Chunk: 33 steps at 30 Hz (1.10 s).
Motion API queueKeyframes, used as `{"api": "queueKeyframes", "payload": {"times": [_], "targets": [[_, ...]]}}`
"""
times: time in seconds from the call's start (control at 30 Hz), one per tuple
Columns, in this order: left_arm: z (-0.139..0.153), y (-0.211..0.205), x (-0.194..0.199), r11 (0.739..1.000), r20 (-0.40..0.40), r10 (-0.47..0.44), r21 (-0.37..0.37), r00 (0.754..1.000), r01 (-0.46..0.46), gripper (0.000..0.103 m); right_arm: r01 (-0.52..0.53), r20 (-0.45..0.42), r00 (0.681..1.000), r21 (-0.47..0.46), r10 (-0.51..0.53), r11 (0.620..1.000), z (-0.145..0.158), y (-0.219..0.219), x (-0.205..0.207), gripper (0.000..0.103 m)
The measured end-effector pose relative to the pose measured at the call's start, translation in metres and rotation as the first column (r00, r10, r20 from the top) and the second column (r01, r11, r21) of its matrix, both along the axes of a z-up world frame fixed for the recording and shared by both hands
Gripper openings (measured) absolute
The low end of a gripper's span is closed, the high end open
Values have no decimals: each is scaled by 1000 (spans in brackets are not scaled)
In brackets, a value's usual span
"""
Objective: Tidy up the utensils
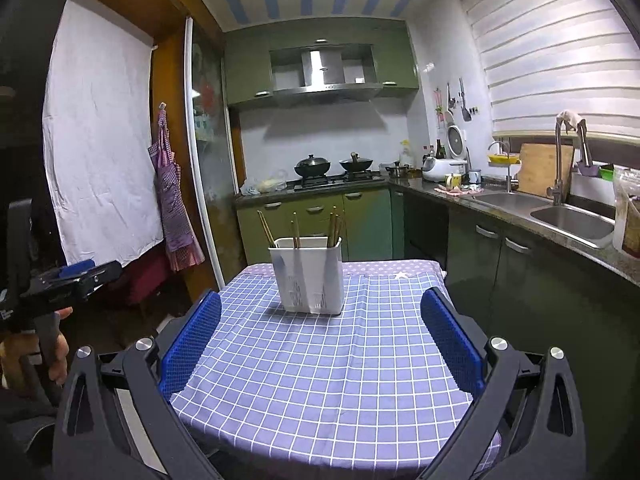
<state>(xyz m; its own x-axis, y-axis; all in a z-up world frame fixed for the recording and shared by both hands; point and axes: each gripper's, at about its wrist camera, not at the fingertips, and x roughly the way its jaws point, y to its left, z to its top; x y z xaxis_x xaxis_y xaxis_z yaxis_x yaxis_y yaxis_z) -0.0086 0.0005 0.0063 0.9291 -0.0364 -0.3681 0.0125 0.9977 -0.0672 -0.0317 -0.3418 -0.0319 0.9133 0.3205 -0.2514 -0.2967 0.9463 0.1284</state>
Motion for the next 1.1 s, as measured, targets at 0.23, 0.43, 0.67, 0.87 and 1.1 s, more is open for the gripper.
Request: {"api": "queueKeyframes", "payload": {"times": [0.23,0.43,0.67,0.87,1.1], "targets": [[-1,-8,-7,1000,18,12,21,1000,-12,96,-16,8,1000,1,16,1000,5,7,-3,98],[-1,-9,-6,1000,3,2,11,1000,-2,96,-5,11,1000,13,5,1000,7,8,1,98],[0,-5,-1,1000,-5,6,5,1000,-6,96,-4,-7,1000,2,4,1000,4,14,10,98],[1,-6,-3,1000,4,8,11,1000,-9,96,-2,-17,1000,-6,2,1000,2,18,13,98],[0,-8,-2,1000,-13,-7,11,1000,7,96,9,-12,1000,-16,-9,1000,1,18,12,98]]}}
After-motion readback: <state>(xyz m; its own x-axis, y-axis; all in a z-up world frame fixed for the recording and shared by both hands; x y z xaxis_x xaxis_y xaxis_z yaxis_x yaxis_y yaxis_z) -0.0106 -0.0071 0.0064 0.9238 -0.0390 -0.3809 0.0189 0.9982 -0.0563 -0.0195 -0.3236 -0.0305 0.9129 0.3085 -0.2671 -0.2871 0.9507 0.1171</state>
